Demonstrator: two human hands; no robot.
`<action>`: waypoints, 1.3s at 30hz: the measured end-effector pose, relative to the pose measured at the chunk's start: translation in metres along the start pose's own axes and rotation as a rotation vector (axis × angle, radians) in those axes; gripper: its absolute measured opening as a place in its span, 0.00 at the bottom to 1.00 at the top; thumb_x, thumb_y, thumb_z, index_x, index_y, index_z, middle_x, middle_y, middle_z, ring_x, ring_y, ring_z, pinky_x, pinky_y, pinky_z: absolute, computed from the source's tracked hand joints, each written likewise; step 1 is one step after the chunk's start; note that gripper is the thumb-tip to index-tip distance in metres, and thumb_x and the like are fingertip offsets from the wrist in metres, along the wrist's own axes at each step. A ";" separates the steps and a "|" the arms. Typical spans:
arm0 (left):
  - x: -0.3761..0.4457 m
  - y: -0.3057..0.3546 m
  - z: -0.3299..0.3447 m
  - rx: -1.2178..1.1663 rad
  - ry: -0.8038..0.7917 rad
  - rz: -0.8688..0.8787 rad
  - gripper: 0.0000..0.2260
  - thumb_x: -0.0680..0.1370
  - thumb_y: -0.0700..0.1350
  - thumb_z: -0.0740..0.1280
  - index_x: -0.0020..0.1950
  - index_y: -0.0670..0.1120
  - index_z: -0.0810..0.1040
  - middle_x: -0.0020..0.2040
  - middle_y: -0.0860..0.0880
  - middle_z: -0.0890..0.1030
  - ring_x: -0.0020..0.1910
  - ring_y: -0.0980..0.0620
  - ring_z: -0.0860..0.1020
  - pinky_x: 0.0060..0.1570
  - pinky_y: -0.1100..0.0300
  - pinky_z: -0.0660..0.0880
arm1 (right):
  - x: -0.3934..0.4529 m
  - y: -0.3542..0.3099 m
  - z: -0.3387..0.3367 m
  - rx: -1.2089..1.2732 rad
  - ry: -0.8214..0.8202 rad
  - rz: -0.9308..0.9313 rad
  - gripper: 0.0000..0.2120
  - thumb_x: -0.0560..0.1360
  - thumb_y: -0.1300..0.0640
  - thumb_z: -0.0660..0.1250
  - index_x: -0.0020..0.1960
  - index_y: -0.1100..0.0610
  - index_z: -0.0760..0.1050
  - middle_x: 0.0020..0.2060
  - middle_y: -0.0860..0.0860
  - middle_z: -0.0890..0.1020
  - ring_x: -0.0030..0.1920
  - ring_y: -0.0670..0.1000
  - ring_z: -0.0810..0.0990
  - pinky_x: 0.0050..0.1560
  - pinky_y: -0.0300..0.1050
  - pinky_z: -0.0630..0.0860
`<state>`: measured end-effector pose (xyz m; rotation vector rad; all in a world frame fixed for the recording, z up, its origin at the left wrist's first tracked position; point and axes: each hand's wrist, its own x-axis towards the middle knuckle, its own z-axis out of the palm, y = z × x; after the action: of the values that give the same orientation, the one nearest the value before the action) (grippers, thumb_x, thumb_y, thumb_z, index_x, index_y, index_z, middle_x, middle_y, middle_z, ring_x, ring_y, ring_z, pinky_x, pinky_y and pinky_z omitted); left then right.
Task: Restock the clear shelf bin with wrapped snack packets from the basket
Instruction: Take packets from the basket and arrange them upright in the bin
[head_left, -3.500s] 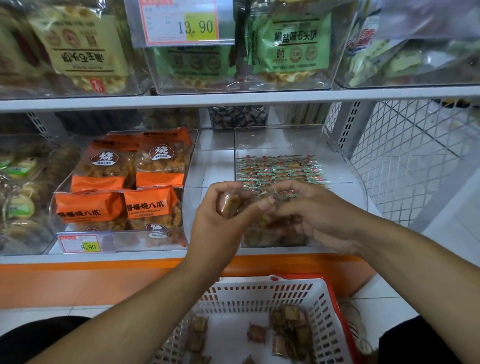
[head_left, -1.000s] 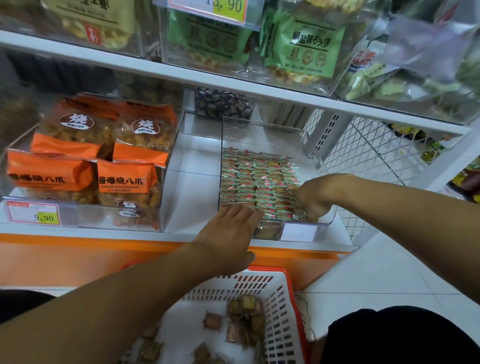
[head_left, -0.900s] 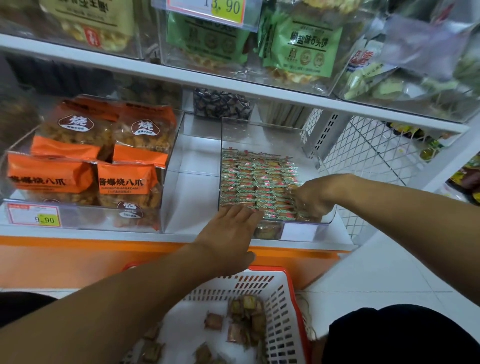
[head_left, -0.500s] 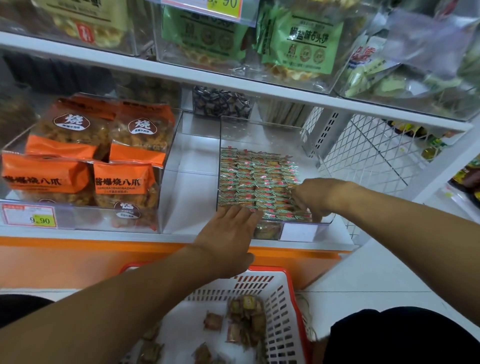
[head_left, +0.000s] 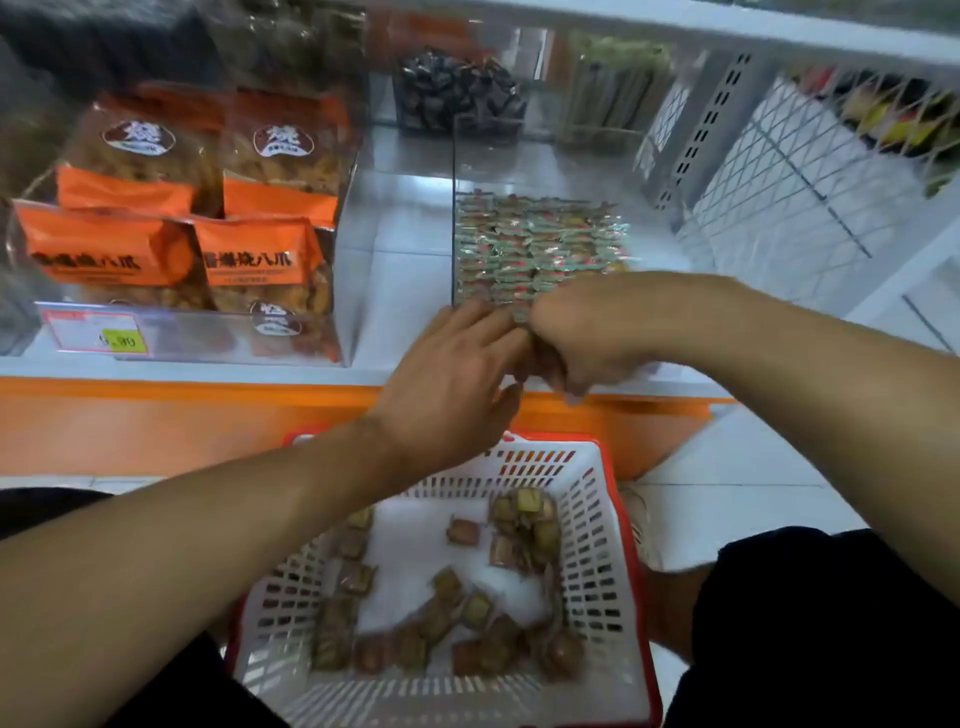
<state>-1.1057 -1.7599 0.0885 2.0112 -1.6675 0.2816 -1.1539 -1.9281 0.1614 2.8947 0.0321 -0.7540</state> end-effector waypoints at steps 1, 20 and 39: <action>-0.016 0.001 0.003 -0.037 -0.012 0.014 0.07 0.69 0.41 0.73 0.45 0.48 0.79 0.46 0.48 0.80 0.50 0.45 0.75 0.47 0.52 0.72 | 0.007 -0.014 0.017 0.102 -0.117 -0.086 0.11 0.67 0.51 0.79 0.33 0.51 0.78 0.25 0.43 0.80 0.28 0.42 0.78 0.29 0.38 0.74; -0.283 -0.028 0.234 -0.276 -1.171 -0.825 0.41 0.78 0.52 0.71 0.83 0.45 0.49 0.76 0.41 0.64 0.74 0.42 0.68 0.70 0.51 0.67 | 0.071 -0.149 0.425 0.768 -0.483 0.118 0.46 0.78 0.47 0.68 0.82 0.49 0.38 0.72 0.63 0.65 0.64 0.65 0.74 0.62 0.56 0.74; -0.282 -0.029 0.264 -0.567 -1.123 -0.857 0.30 0.76 0.42 0.72 0.75 0.47 0.63 0.58 0.42 0.81 0.56 0.42 0.80 0.52 0.53 0.76 | 0.114 -0.156 0.429 0.721 -0.795 -0.135 0.48 0.67 0.47 0.80 0.78 0.51 0.57 0.71 0.54 0.69 0.66 0.58 0.73 0.68 0.58 0.73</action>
<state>-1.1835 -1.6481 -0.2746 2.2491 -0.9231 -1.6472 -1.2707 -1.8408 -0.2864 2.9228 -0.1684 -2.2742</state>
